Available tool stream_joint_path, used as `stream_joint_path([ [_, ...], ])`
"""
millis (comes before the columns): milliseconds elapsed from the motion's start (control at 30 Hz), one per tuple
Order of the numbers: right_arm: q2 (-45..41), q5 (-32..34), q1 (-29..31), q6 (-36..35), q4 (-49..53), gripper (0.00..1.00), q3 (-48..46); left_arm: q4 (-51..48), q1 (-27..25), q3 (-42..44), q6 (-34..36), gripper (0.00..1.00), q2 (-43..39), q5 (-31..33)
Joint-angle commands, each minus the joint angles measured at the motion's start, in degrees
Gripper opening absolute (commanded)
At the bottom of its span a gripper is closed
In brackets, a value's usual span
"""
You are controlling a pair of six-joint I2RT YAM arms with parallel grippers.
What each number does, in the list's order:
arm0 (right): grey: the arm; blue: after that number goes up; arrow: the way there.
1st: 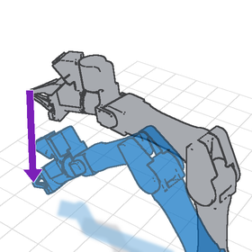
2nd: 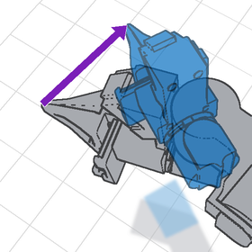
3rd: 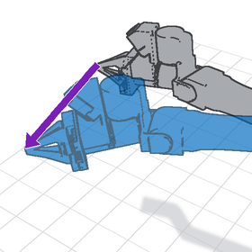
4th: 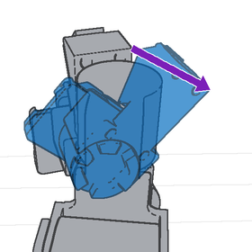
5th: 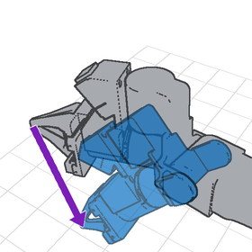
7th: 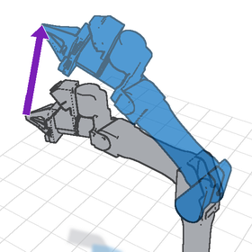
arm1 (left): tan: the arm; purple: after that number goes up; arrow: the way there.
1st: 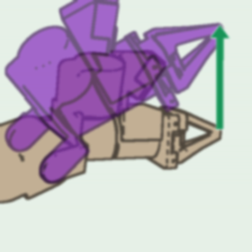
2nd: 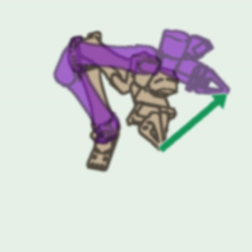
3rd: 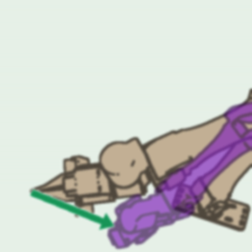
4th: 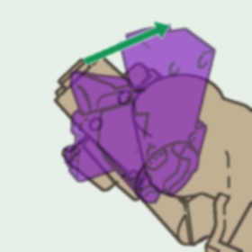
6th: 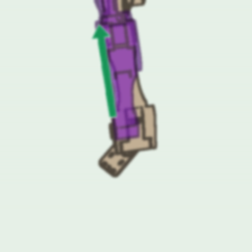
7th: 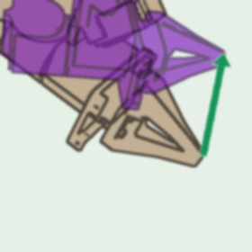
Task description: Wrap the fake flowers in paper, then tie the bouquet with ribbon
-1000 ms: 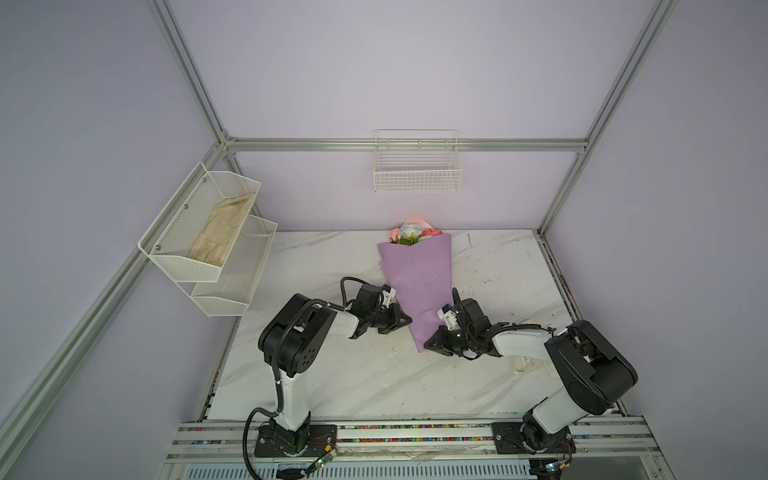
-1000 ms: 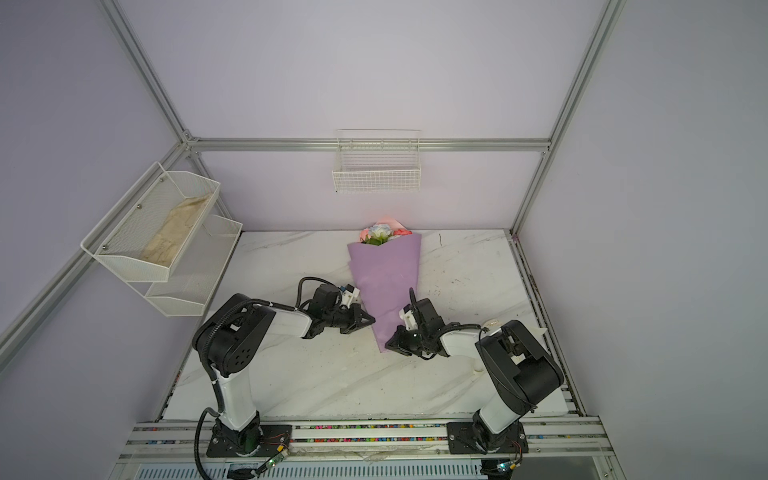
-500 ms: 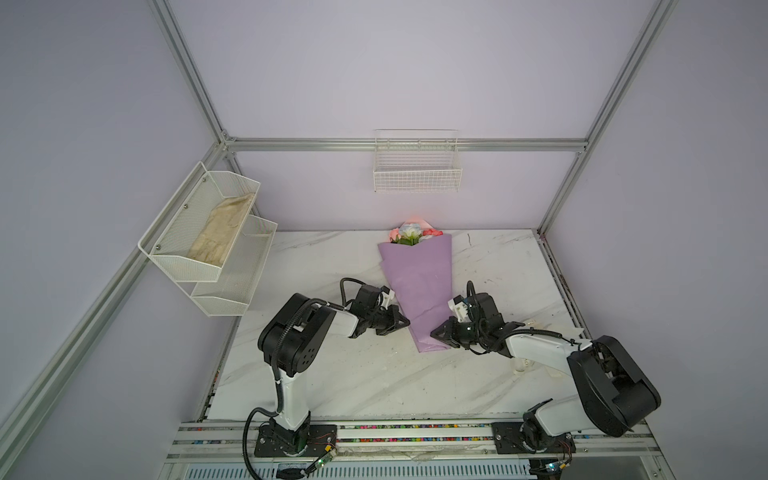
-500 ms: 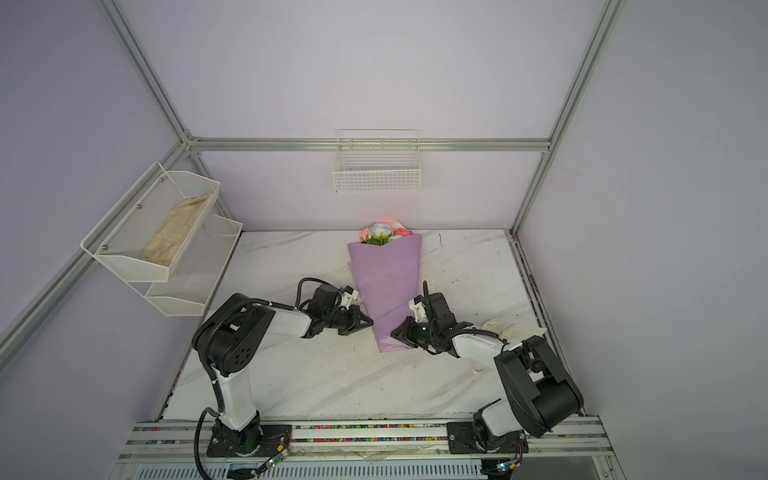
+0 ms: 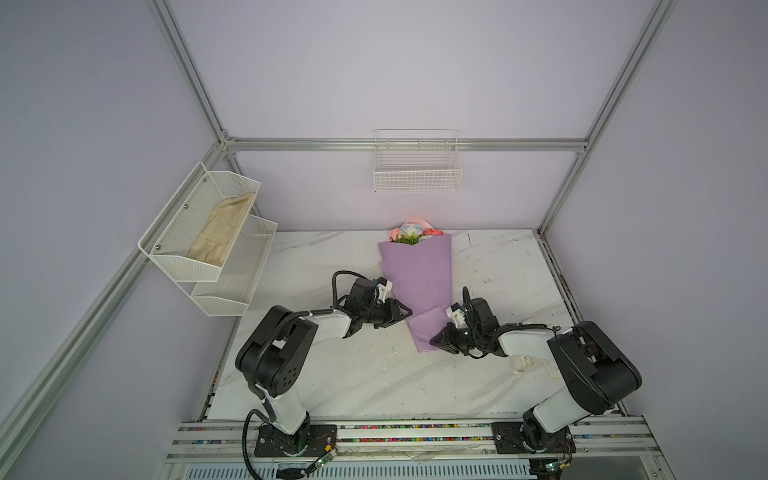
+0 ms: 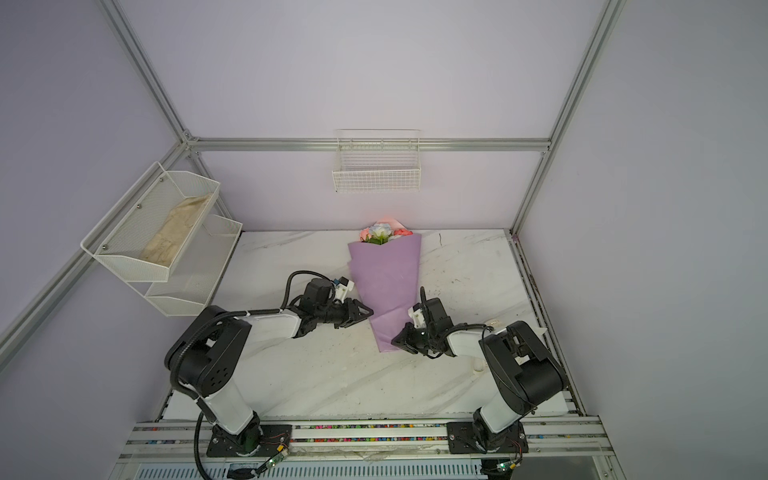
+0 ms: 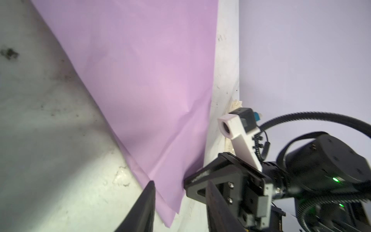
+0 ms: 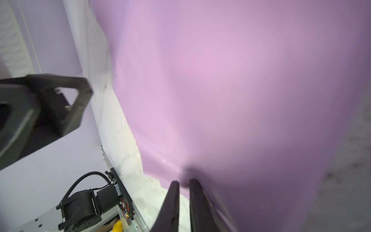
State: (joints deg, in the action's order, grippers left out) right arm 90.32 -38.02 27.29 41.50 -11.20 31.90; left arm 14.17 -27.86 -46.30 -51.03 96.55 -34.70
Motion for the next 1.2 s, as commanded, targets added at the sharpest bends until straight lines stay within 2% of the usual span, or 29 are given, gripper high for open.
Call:
stream_joint_path([
  [0, 0.03, 0.70, 0.20, 0.16, 0.83, 0.16, -1.38, -0.71, -2.55, 2.95, -1.61, 0.39, -5.21, 3.83],
  [100, 0.20, 0.67, 0.16, 0.21, 0.44, 0.16, -1.46, -1.87, -6.42, 0.17, -1.49, 0.32, -5.11, 3.25],
  [233, 0.30, 0.49, 0.19, 0.51, -0.22, 0.16, -1.60, -1.87, -10.48, -4.98, -1.67, 0.22, 0.27, 0.08],
  [467, -0.30, 0.67, 0.17, 0.19, 0.77, 0.16, -1.17, -3.14, -12.48, -6.92, -2.38, 0.15, 7.16, 0.60],
  [633, -4.04, 2.93, 0.05, -1.23, 6.07, 0.19, 0.47, -6.84, -12.57, -4.95, -1.01, 0.12, 8.73, 3.41],
  [700, -6.75, 6.01, -1.05, -0.68, 9.21, 0.20, 0.71, -6.81, -12.58, -4.34, -0.92, 0.12, 9.22, 3.30],
  [833, -10.87, 6.46, -3.52, -0.79, 10.82, 0.20, -1.05, -6.61, -12.57, -3.11, -0.65, 0.11, 8.92, 3.94],
  [1167, -4.01, 8.27, -3.69, -4.36, 11.96, 0.17, -2.18, -6.18, -12.57, -3.62, -0.17, 0.11, 8.95, 3.15],
])
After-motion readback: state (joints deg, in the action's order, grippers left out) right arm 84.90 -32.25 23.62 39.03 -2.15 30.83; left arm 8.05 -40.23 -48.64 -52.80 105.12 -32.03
